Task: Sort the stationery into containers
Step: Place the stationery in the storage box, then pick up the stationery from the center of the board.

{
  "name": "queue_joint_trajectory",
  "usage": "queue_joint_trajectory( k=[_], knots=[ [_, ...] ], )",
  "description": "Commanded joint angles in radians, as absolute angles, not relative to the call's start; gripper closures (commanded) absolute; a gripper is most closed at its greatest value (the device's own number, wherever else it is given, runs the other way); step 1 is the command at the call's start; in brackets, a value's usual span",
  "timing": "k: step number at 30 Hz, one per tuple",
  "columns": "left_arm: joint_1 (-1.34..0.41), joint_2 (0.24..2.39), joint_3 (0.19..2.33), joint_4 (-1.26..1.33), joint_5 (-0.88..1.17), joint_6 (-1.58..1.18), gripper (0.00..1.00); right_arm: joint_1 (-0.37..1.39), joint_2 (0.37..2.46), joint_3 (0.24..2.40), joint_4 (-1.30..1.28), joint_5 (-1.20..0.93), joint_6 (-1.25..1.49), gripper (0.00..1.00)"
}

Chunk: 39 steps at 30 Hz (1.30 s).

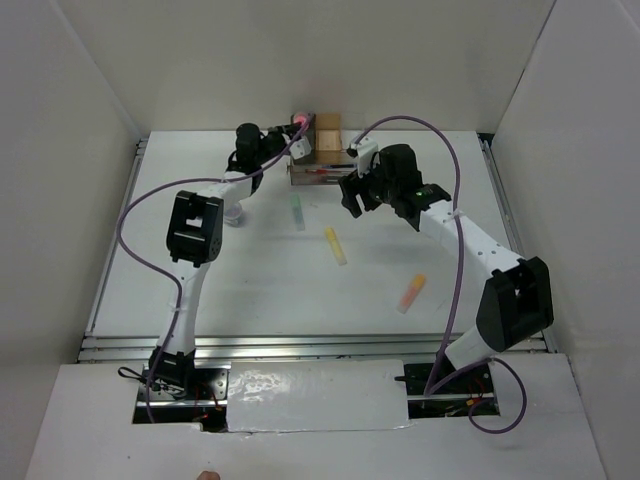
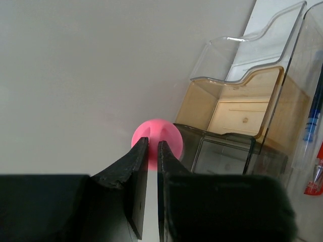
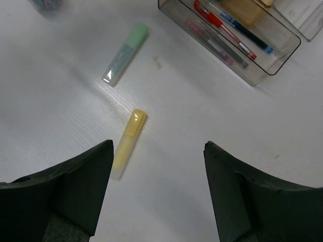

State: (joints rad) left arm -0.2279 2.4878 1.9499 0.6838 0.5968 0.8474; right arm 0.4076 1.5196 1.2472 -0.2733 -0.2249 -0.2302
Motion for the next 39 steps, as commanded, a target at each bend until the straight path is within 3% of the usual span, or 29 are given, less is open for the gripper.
queue_joint_trajectory(
  k=[1, 4, 8, 16, 21, 26, 28, 30, 31, 34, 39],
  knots=[
    [-0.232, 2.513, 2.005, 0.795, 0.630, 0.913, 1.00, 0.391, 1.529, 1.299, -0.276, -0.253, -0.215, 0.21],
    [-0.235, 2.536, 2.005, 0.786, 0.607, 0.914, 0.94, 0.388, 1.539, 1.305, -0.278, -0.256, -0.215, 0.21],
    [-0.235, 2.546, 2.016, 0.749, 0.601, 0.894, 0.67, 0.385, 1.543, 1.312, -0.281, -0.264, -0.215, 0.21],
    [-0.233, 2.507, 1.977, 0.684, 0.588, 0.890, 0.36, 0.391, 1.539, 1.322, -0.296, -0.265, -0.218, 0.21],
    [-0.233, 2.398, 1.864, 0.725, 0.572, 0.862, 0.31, 0.403, 1.514, 1.330, -0.307, -0.262, -0.221, 0.21],
    [-0.232, 2.191, 1.827, 0.689, 0.411, 0.648, 0.30, 0.414, 1.473, 1.328, -0.333, -0.258, -0.216, 0.23],
    [-0.226, 2.091, 1.870, 0.505, 0.350, 0.547, 0.28, 0.413, 1.467, 1.333, -0.354, -0.267, -0.212, 0.23],
    [-0.201, 2.036, 1.932, 0.326, 0.295, 0.473, 0.20, 0.411, 1.463, 1.342, -0.403, -0.273, -0.206, 0.23],
    [-0.186, 1.984, 1.953, 0.146, 0.293, 0.410, 0.01, 0.408, 1.463, 1.347, -0.419, -0.284, -0.201, 0.23],
    [-0.118, 1.907, 1.997, -0.219, 0.328, 0.333, 0.01, 0.390, 1.486, 1.361, -0.498, -0.330, -0.190, 0.22],
    [-0.005, 1.804, 1.874, -0.538, 0.385, 0.316, 0.01, 0.336, 1.546, 1.359, -0.584, -0.371, -0.157, 0.17]
  ],
)
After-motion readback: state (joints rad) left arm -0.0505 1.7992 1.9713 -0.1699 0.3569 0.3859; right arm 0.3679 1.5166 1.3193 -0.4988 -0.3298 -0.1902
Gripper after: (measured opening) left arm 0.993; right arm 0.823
